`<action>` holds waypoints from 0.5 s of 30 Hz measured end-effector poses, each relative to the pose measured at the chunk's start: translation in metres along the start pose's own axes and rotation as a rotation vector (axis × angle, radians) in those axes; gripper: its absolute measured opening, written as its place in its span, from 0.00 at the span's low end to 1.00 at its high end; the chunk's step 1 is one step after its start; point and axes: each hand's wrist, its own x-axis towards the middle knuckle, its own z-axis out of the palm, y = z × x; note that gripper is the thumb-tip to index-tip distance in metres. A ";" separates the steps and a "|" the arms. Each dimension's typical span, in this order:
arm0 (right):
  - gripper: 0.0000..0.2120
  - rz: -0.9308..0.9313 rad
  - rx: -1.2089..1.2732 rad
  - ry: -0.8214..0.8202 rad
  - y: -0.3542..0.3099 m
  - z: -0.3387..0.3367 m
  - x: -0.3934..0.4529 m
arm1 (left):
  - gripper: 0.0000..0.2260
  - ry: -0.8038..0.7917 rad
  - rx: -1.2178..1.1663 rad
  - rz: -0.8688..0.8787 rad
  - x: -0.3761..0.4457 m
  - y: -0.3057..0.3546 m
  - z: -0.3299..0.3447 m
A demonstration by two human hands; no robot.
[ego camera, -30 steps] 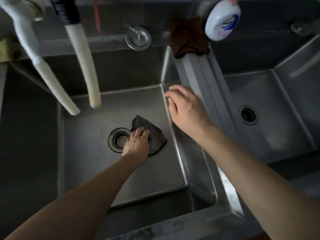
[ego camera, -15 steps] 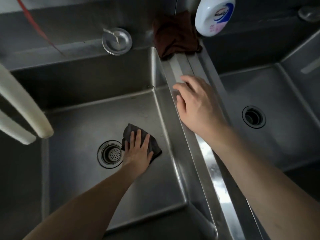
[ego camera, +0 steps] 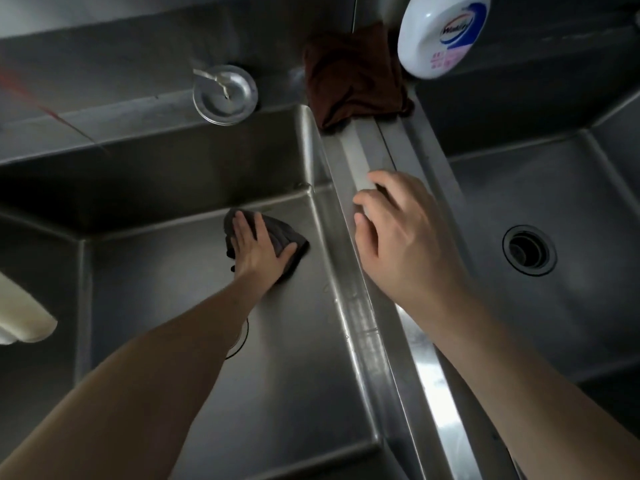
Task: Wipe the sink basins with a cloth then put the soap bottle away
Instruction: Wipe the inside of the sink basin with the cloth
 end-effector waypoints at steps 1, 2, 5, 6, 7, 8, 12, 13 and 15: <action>0.10 0.003 -0.003 -0.009 0.000 0.000 0.001 | 0.46 -0.005 0.000 -0.010 0.009 0.003 -0.002; 0.10 0.008 -0.007 -0.019 -0.001 0.000 0.001 | 0.46 -0.014 -0.003 -0.011 0.017 0.006 -0.002; 0.10 0.025 -0.034 -0.054 -0.003 0.000 0.001 | 0.43 -0.030 0.006 0.002 0.036 0.013 0.000; 0.10 0.027 -0.040 -0.059 -0.003 0.000 0.002 | 0.42 -0.030 0.014 0.001 0.039 0.015 0.001; 0.10 0.028 -0.042 -0.061 -0.004 0.000 0.002 | 0.40 -0.031 0.015 0.001 0.041 0.017 0.001; 0.10 0.031 -0.043 -0.064 -0.005 0.000 0.002 | 0.39 -0.028 0.006 0.002 0.042 0.019 0.001; 0.11 0.040 -0.046 -0.068 -0.007 0.000 0.001 | 0.32 -0.015 -0.057 0.057 0.042 0.032 0.000; 0.11 0.044 -0.045 -0.063 -0.007 0.000 0.001 | 0.30 -0.026 -0.079 0.098 0.042 0.039 0.000; 0.11 0.049 -0.050 -0.056 -0.006 0.001 0.001 | 0.29 -0.077 -0.143 0.222 0.043 0.056 0.001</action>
